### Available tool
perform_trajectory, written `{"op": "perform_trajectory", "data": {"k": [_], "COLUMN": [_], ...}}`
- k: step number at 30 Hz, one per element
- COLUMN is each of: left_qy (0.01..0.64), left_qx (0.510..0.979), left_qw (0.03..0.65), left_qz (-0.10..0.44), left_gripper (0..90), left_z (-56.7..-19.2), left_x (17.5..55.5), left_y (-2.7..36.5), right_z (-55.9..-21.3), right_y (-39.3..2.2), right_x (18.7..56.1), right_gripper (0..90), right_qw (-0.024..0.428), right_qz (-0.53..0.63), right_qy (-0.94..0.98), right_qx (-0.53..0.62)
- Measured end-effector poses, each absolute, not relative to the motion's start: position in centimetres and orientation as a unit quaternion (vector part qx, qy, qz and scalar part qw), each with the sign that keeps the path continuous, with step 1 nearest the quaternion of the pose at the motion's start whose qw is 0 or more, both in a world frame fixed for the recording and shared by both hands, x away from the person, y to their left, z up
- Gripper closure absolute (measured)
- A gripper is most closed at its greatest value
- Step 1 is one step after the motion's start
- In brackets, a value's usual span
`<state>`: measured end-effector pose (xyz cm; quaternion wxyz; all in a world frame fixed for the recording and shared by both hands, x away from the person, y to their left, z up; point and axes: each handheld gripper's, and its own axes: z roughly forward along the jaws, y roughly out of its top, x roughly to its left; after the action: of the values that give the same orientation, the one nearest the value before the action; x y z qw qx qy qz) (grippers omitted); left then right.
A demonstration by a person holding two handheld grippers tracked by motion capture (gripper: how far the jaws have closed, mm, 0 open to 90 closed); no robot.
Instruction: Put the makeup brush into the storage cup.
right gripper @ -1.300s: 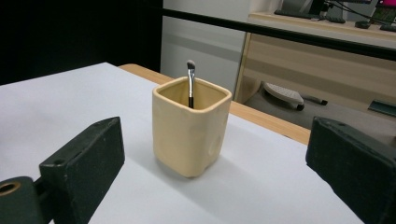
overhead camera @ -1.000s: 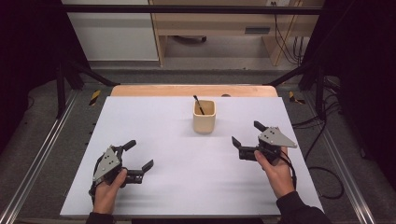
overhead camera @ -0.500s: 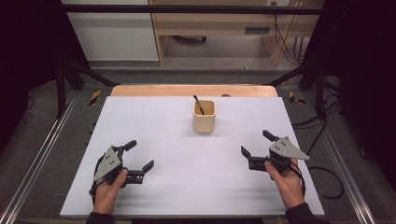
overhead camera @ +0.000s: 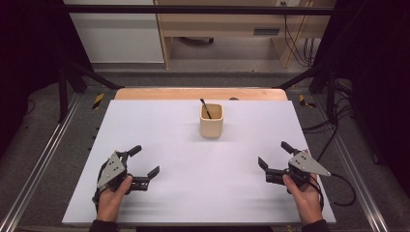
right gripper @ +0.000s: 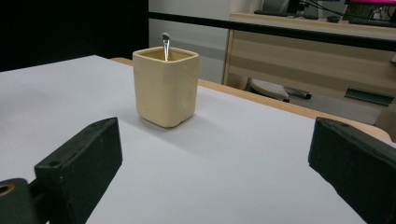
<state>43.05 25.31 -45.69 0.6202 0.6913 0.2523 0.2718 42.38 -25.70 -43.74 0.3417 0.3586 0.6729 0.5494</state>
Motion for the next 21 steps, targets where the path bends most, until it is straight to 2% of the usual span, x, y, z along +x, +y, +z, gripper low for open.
{"op": "perform_trajectory", "data": {"k": [21], "left_qy": [0.247], "left_qx": [0.689], "left_qw": [0.624], "left_qz": [0.274], "left_gripper": [1.6], "left_z": [-45.3], "left_x": [42.6], "left_y": [25.4], "right_z": [-45.2], "right_y": [-27.2], "right_x": [40.9], "right_gripper": [3.2], "right_qw": [0.339], "right_qz": [0.565], "right_qy": [0.662], "right_qx": [0.357]}}
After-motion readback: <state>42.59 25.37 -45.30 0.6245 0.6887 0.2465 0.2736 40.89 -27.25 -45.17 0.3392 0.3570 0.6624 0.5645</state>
